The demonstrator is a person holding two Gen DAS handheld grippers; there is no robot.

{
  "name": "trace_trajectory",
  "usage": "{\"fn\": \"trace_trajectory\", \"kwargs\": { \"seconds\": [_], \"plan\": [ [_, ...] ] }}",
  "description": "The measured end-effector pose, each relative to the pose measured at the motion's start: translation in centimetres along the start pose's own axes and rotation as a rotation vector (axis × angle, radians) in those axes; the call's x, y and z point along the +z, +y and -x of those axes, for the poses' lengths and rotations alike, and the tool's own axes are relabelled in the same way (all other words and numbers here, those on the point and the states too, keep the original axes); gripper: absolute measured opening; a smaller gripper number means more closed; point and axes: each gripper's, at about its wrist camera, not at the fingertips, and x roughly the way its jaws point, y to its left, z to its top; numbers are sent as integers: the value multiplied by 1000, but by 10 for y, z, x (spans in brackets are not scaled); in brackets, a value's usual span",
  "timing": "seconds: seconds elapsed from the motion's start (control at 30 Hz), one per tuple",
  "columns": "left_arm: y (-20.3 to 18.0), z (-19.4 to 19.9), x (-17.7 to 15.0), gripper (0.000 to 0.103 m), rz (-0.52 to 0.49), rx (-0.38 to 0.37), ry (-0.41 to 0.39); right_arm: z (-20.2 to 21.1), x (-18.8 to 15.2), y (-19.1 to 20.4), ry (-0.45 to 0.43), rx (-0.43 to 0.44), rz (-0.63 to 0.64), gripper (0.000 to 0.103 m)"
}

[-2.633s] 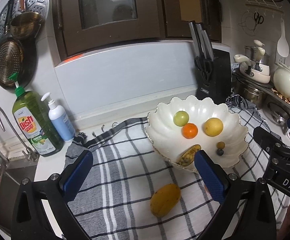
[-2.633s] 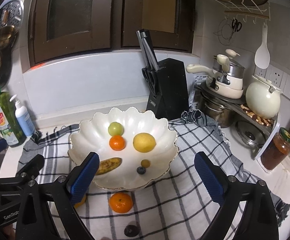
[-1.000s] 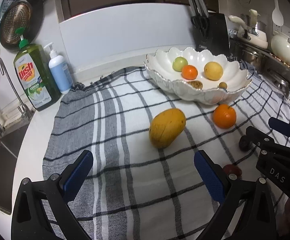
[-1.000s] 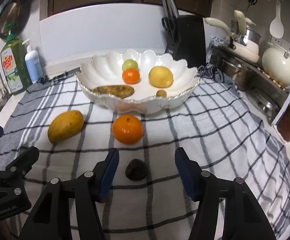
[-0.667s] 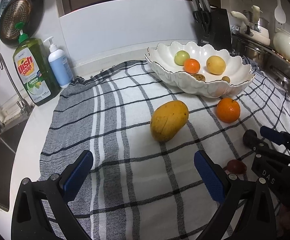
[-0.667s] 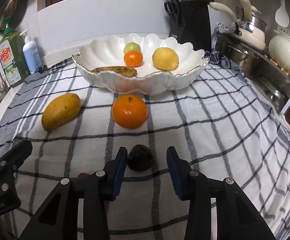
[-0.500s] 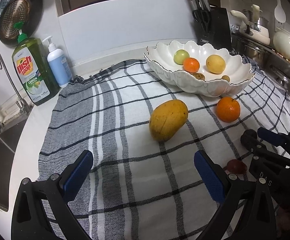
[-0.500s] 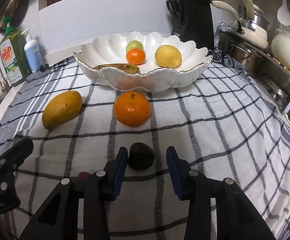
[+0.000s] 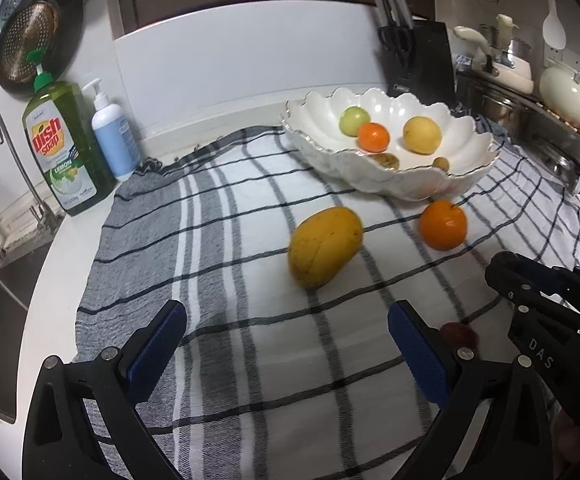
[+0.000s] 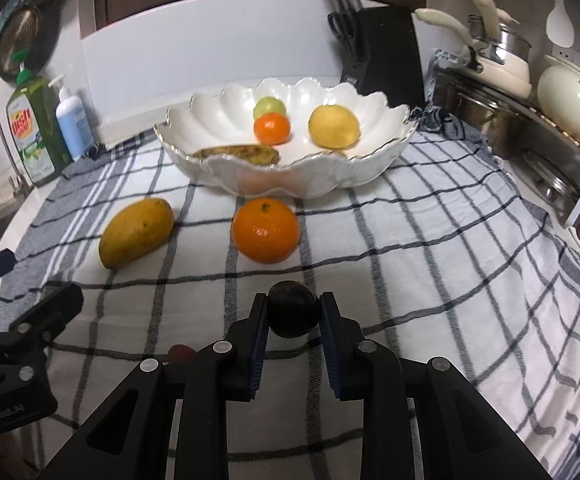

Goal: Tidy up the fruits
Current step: 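Close the right tool on the dark plum, then close the left tool on the red date while the right tool holds the plum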

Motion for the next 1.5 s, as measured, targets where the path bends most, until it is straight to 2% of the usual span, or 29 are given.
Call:
{"fn": "trace_trajectory", "kwargs": {
  "seconds": [0.23, 0.63, 0.7, 0.77, 1.0, 1.17, 1.4, 1.47, 1.5],
  "plan": [
    [-23, 8, 5, 103, -23, -57, -18, 22, 3, -21, -38, -34, -24, 27],
    [-68, 0, -8, 97, -72, -194, 17, 36, -14, -62, -31, -91, -85, 26],
    [-74, -4, -10, 93, -78, -212, 32, 37, -17, -65, -28, -94, -91, 26],
    [-78, -8, -12, 82, -87, -229, 46, 36, -18, -67, -24, -93, -97, 26],
    [-86, -18, -16, 74, -113, -241, 62, 36, -20, -69, -25, -92, -105, 27],
    [-91, -24, -17, 57, -139, -255, 87, 34, -20, -70, -21, -90, -115, 27],
    [-96, -25, -19, 48, -167, -267, 98, 34, -19, -74, -23, -95, -126, 27],
    [-97, -24, -20, 37, -173, -272, 95, 34, -19, -74, -25, -97, -128, 27],
    [-98, -23, -20, 35, -176, -275, 95, 34, -19, -75, -25, -97, -130, 27]
  ]
}}
